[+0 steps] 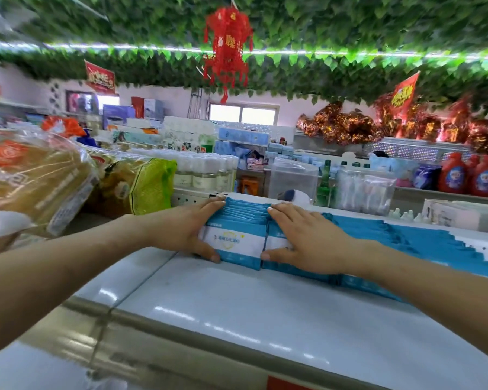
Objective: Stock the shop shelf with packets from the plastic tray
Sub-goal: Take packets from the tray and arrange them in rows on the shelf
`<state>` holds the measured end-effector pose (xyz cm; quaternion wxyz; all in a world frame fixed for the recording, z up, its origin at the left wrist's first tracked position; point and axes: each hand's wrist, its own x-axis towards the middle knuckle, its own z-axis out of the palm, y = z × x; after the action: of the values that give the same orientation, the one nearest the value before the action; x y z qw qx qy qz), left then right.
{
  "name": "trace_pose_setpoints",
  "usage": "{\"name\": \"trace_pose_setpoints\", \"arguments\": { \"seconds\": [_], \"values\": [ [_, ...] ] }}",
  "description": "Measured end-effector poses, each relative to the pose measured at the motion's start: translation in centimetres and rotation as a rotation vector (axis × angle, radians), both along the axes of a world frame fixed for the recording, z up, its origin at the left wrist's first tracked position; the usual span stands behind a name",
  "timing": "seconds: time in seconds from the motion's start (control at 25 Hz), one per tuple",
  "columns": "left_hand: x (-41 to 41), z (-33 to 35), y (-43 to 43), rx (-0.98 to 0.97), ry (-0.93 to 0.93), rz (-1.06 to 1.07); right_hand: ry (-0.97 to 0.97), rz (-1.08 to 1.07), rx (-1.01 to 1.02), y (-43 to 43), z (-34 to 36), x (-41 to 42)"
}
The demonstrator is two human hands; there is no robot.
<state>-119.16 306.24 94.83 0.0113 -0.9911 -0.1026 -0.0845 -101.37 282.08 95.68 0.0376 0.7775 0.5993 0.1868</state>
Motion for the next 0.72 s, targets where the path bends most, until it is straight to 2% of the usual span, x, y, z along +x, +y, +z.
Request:
{"name": "trace_pose_setpoints", "arguments": {
  "seconds": [0.16, 0.48, 0.72],
  "values": [
    [1.8, -1.2, 0.0, -0.164, -0.064, -0.027, 0.029, -0.048, -0.046, 0.9, -0.3, 0.4],
    [2.5, -1.3, -0.6, -0.324, -0.073, -0.024, 0.048, -0.05, -0.06, 1.6, -0.2, 0.6],
    [1.9, -1.1, -1.1, -0.346, -0.081, -0.024, 0.005, -0.026, -0.02, 2.1, -0.7, 0.2]
  ]
}}
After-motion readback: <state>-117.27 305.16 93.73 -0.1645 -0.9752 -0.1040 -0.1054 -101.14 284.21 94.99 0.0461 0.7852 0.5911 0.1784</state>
